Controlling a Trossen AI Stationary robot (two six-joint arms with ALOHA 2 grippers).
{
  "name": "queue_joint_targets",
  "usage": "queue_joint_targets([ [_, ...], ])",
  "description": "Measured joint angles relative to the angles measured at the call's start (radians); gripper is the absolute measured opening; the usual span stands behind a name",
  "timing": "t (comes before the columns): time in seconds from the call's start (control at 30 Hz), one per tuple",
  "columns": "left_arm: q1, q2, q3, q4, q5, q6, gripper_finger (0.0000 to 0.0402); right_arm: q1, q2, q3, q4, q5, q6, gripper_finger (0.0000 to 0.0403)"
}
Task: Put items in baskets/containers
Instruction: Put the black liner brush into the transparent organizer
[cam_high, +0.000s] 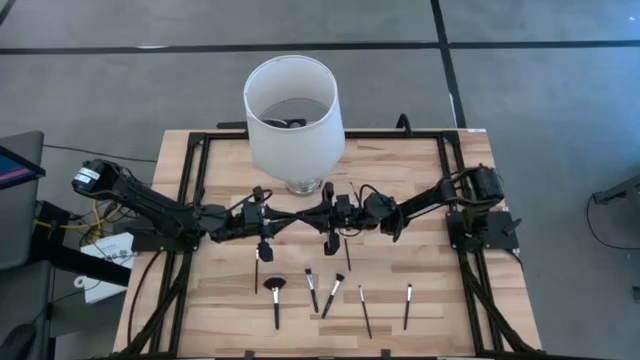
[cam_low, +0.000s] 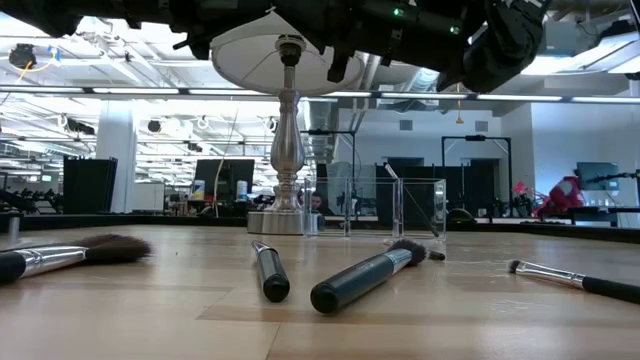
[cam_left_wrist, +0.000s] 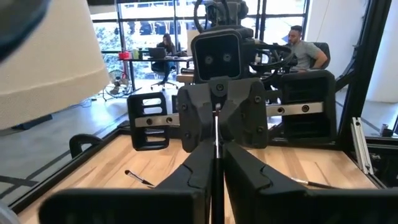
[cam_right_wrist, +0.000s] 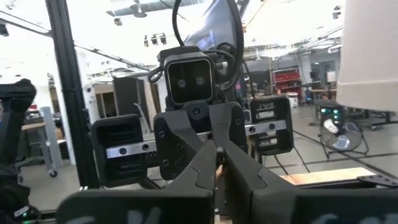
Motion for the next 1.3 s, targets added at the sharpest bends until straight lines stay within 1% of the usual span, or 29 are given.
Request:
queue_joint_targets([
  [0.1, 0.000, 0.002, 0.000, -0.008, -0.027, 0.012, 0.0048, -0.001, -0.029, 0.000, -0.047, 0.014, 0.000, 0.0003],
  [0.2, 0.000, 0.002, 0.000, -0.012, -0.102, 0.038, 0.0063, -0.002, -0.077, 0.000, -0.176, 0.038, 0.000, 0.0003],
  [0.3, 0.001, 0.002, 0.000, -0.006, -0.185, 0.083, 0.0082, 0.007, -0.141, 0.000, -0.365, 0.130, 0.000, 0.0003],
  [0.37, 0.000, 0.002, 0.000, -0.006, -0.218, 0.095, 0.0094, 0.019, -0.201, 0.000, -0.515, 0.205, 0.000, 0.0003],
  [0.43, 0.000, 0.002, 0.000, -0.006, -0.224, 0.096, 0.0104, 0.033, -0.266, 0.000, -0.667, 0.298, 0.007, 0.0003],
  [0.53, 0.000, 0.002, 0.000, -0.006, -0.226, 0.097, 0.0113, 0.047, -0.362, 0.000, -0.884, 0.448, 0.086, 0.0002],
  [0.6, 0.000, 0.002, 0.000, -0.006, -0.226, 0.097, 0.0115, 0.048, -0.419, 0.000, -1.036, 0.526, 0.154, 0.0002],
  [0.67, 0.005, 0.002, 0.000, -0.006, -0.225, 0.093, 0.0115, 0.037, -0.458, 0.000, -1.169, 0.556, 0.238, 0.0003],
  [0.77, 0.018, 0.002, 0.000, -0.006, -0.226, 0.088, 0.0113, 0.016, -0.477, 0.000, -1.317, 0.555, 0.363, 0.0003],
  [0.9, 0.040, 0.001, -0.001, -0.006, -0.225, 0.083, 0.0110, -0.014, -0.441, 0.000, -1.420, 0.554, 0.414, 0.0004],
  [1.0, 0.054, 0.001, -0.001, -0.006, -0.226, 0.054, 0.0108, -0.028, -0.395, -0.001, -1.429, 0.552, 0.414, 0.0006],
  [1.07, 0.059, 0.001, -0.001, -0.007, -0.226, 0.045, 0.0108, -0.033, -0.384, 0.000, -1.420, 0.553, 0.384, 0.0007],
  [1.17, 0.062, 0.001, -0.001, -0.007, -0.225, 0.044, 0.0108, -0.028, -0.388, 0.026, -1.430, 0.553, 0.356, 0.0004],
  [1.3, 0.067, 0.001, -0.001, -0.007, -0.225, 0.044, 0.0108, -0.009, -0.437, 0.070, -1.447, 0.554, 0.292, 0.0005],
])
